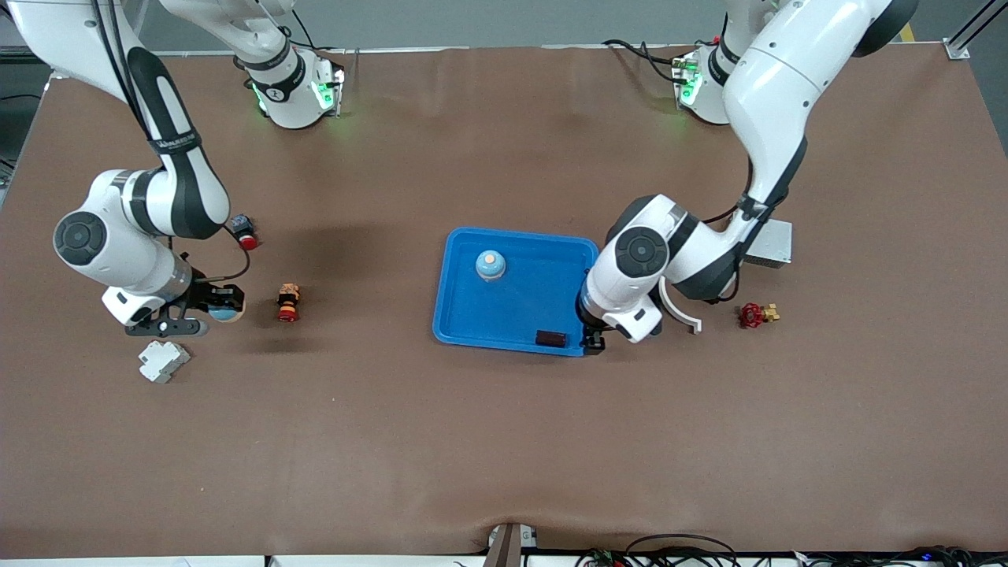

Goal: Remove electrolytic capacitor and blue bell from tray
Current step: 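Set the bell by the red buttons while the left gripper sets the capacitor down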

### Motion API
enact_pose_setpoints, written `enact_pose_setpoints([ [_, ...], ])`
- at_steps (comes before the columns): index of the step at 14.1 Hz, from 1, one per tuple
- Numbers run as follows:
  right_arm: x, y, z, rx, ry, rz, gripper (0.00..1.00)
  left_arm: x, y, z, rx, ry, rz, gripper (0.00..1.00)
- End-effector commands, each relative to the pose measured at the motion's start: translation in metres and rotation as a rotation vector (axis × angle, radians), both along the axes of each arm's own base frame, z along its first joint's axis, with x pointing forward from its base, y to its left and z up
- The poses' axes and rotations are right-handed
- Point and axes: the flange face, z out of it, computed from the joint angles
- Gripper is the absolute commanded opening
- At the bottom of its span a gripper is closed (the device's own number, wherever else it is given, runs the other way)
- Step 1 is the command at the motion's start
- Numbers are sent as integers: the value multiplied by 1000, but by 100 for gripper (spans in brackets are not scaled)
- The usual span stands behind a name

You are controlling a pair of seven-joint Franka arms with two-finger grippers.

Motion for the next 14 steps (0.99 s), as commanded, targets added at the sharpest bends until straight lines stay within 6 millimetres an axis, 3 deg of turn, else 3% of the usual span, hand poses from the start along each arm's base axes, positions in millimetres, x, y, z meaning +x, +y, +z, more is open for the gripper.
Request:
enact_pose_setpoints([
  [1,-26,-18,-9,0,-14,20,0,1,-15,-6,-31,-17,23,56],
  [4,-39,-31,-23,1,-18,-9,0,-8,-28,-22,-43,-15,4,57],
  [6,-42,-33,-27,4,-16,-13,0,-9,-32,-25,-45,-28,-2,66],
  [14,-40,-34,-41,3,-41,-21,0,-15,-36,-56,-31,-36,-23,67],
])
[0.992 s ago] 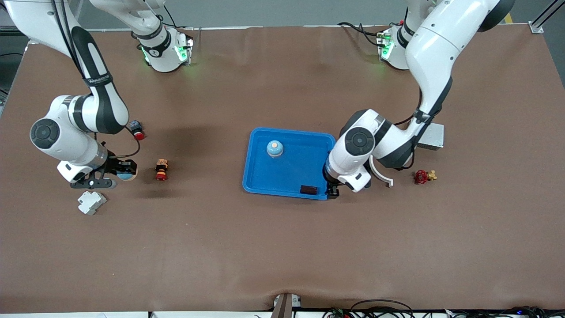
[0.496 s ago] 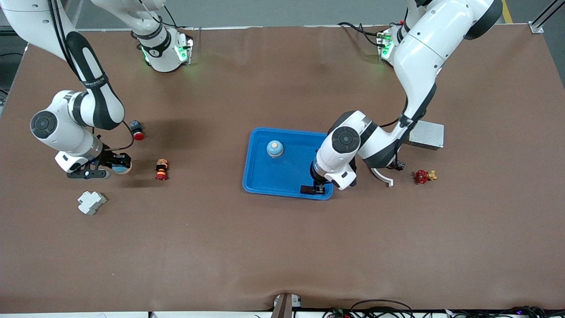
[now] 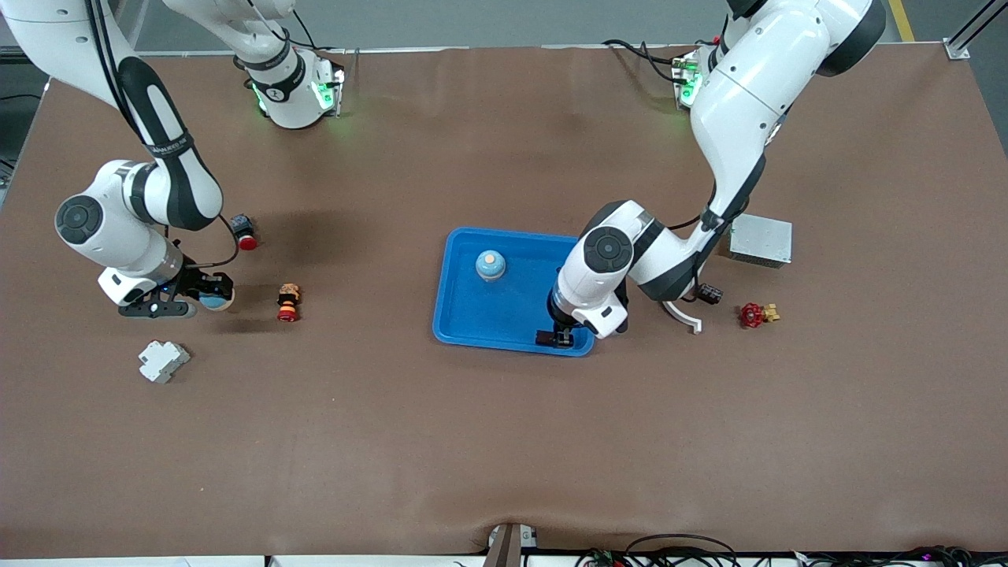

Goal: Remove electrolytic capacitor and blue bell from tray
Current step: 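Set the bell by the red buttons while the left gripper sets the capacitor down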

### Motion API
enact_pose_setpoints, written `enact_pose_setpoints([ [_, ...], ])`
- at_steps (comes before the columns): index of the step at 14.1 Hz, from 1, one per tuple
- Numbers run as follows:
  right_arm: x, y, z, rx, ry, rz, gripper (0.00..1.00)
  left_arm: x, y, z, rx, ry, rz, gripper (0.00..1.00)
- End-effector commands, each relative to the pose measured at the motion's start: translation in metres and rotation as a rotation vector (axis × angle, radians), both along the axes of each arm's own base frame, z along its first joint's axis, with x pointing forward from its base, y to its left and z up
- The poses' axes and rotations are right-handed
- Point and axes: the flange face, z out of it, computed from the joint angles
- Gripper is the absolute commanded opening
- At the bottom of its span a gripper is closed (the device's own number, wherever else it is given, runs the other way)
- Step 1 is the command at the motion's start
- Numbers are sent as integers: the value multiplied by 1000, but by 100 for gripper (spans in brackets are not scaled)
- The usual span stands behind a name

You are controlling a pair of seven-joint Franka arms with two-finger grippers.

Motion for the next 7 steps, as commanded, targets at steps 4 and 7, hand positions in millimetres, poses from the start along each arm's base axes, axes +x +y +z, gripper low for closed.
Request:
enact_pose_setpoints([
  [4,-4,2,-16,14,-12,-6,0,2,-6,-12,-5,-28,2,67],
  [7,-4,3,-20,26,-14,-26,0,3,-6,-7,-3,-39,-5,67],
])
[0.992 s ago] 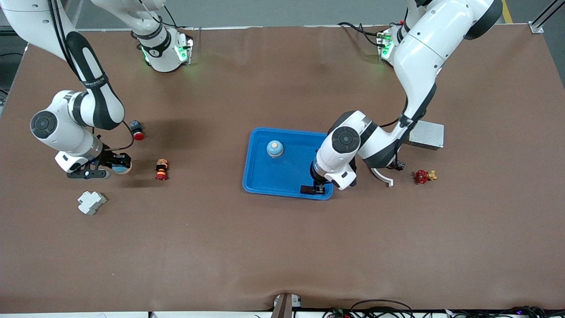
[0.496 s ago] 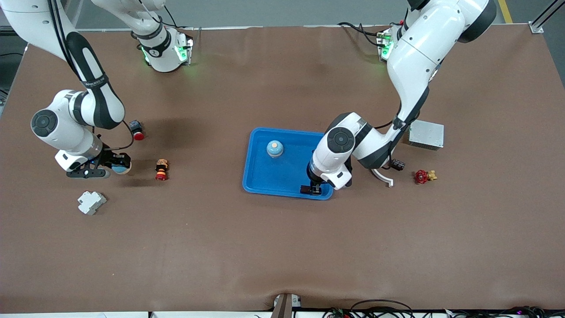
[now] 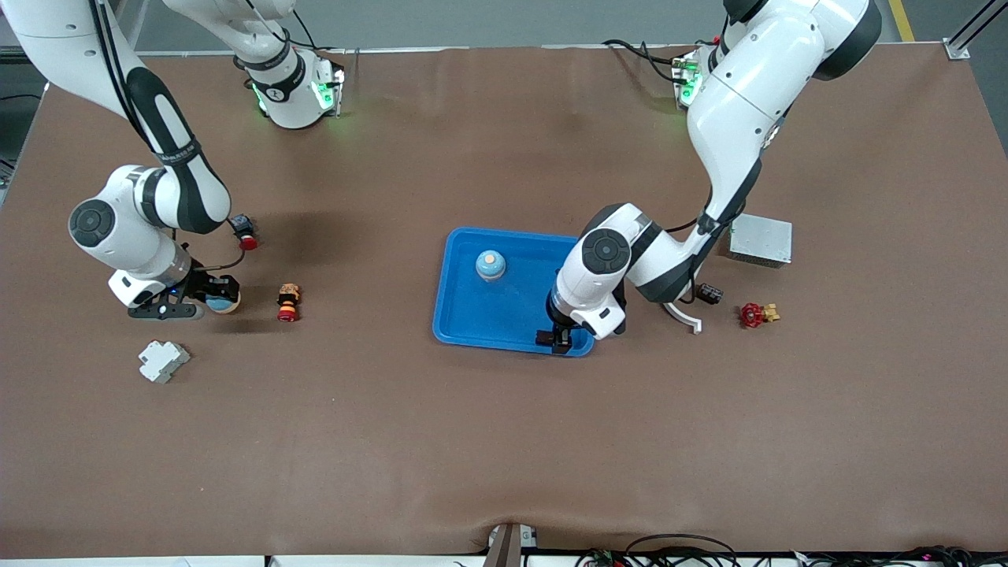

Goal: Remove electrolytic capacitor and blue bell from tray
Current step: 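Set the bell by the red buttons while the left gripper sets the capacitor down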

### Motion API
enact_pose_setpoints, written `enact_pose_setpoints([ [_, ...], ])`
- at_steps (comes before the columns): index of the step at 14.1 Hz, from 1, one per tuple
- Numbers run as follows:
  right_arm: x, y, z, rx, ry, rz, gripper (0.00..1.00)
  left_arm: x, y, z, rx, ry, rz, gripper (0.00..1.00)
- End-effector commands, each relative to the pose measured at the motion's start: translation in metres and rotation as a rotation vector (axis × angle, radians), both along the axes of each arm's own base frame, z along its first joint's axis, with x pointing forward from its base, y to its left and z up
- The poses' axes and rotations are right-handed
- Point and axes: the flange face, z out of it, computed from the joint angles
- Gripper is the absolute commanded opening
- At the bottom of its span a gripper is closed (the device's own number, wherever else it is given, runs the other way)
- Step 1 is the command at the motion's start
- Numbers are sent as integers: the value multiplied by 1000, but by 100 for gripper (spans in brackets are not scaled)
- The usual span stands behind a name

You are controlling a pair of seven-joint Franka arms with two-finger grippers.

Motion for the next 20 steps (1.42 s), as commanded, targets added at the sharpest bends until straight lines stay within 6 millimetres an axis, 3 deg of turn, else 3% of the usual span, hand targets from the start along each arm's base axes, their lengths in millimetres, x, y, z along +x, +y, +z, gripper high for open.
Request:
enact_pose_setpoints([
  [1,-3,1,-3,19,-11,-18,0,2,-5,-2,-3,-26,2,68],
  [8,-2,1,-14,22,-18,-28,0,7,0,3,7,-41,5,68],
  [12,-4,1,-23,36,-3,-54,0,1,-5,-5,17,-36,-14,68],
  [13,-3,1,-22,37,-5,-57,24,1,-5,-6,18,-35,-15,68],
  [14,-3,1,-22,37,-7,-58,99,0,-5,-8,20,-33,-15,68],
  [19,-2,5,-21,38,-7,-51,100,-9,-14,-17,26,-22,-33,68],
  [20,-1,10,-19,38,-10,-41,100,-10,-13,-21,31,-19,-32,62],
])
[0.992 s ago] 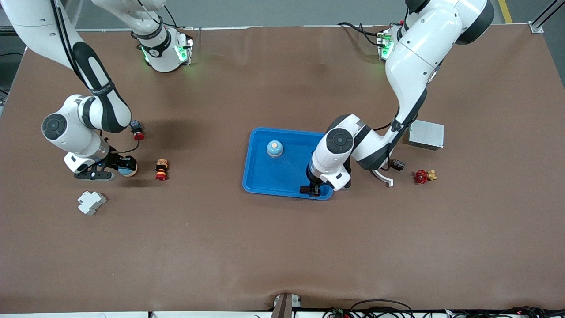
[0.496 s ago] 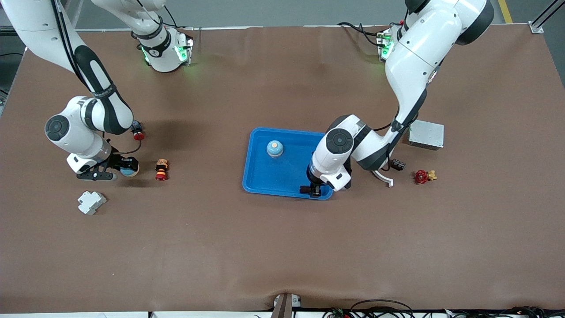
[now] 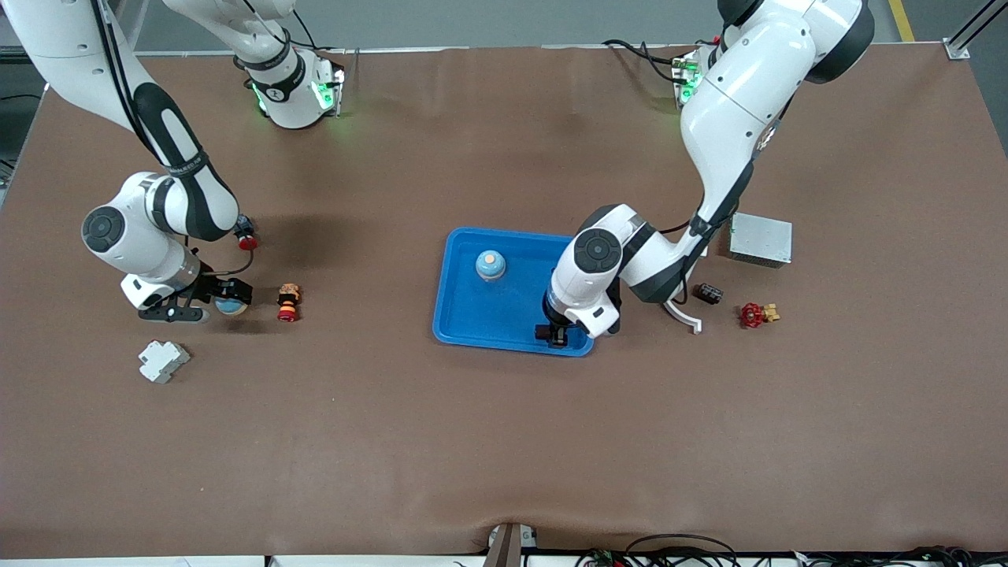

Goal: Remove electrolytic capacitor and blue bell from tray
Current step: 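Set the bell by the red buttons while the left gripper sets the capacitor down, then grasp the second capacitor with the left gripper while the right gripper returns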

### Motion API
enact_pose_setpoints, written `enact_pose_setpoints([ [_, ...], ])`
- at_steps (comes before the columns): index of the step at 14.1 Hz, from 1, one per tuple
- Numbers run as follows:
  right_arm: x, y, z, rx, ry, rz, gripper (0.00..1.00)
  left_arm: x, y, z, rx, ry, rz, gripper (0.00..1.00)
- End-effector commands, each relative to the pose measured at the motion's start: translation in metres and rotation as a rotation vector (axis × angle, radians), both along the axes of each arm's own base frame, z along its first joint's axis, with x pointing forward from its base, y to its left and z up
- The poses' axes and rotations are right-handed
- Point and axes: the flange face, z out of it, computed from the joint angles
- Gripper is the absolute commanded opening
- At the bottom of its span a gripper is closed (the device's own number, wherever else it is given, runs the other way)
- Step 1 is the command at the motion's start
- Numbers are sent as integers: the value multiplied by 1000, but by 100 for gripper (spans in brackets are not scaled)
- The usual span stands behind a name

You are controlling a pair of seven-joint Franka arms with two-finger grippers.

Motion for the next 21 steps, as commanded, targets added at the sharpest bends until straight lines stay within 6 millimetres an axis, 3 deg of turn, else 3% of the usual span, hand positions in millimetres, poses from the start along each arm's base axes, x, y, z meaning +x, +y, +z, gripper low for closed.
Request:
enact_pose_setpoints([
  [1,2,10,4,12,-10,12,100,-4,-7,-9,14,-22,-11,55],
  [4,24,48,33,9,-9,90,100,4,0,-2,24,-42,-16,3],
  [5,34,51,46,14,15,101,100,2,-3,5,27,-46,-24,0],
  [8,63,56,92,-23,94,107,100,8,10,35,70,-36,-13,0],
  [11,69,101,132,-86,145,17,100,7,15,69,119,-29,-16,0],
  [13,60,150,150,-95,136,-109,100,11,27,92,150,-24,-11,0],
  [16,41,245,158,-74,118,-235,100,15,47,117,191,7,-80,0],
  [21,10,347,159,32,84,-384,100,35,111,130,221,16,-138,0],
])
